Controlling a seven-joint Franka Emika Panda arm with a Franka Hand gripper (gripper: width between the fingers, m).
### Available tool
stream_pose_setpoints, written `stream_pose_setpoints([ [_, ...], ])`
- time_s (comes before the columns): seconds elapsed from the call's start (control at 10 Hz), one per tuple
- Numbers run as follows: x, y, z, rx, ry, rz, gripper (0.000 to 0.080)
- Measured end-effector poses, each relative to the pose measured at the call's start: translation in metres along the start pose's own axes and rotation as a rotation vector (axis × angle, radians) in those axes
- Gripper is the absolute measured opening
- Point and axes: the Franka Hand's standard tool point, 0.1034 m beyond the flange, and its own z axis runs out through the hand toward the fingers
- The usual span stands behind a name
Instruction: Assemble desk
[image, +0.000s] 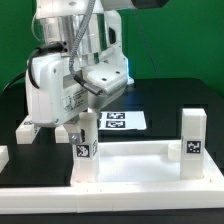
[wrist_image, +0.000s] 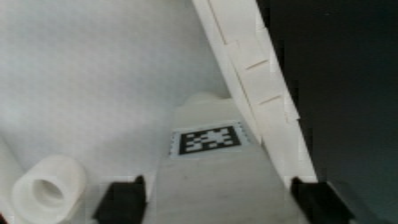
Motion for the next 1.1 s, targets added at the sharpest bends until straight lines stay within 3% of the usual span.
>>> stream_pose_setpoints([
  [0.1,-0.003,0.0,-0.002,0.002,-0.002,-0.006,0.062],
  [0.4,-0.037,0.002,-0.035,0.038,-0.045,-0.044,0.0648],
  [0.6,-0.042,0.001,-0.038,0.041,-0.049,-0.058,0.0649],
  [1.0,-0.043,0.004,-0.037,0.031,-0.048,-0.079,0.0649],
  [1.1,-0.049,0.013,-0.038,-0.005,-0.053,-0.132,0.0649],
])
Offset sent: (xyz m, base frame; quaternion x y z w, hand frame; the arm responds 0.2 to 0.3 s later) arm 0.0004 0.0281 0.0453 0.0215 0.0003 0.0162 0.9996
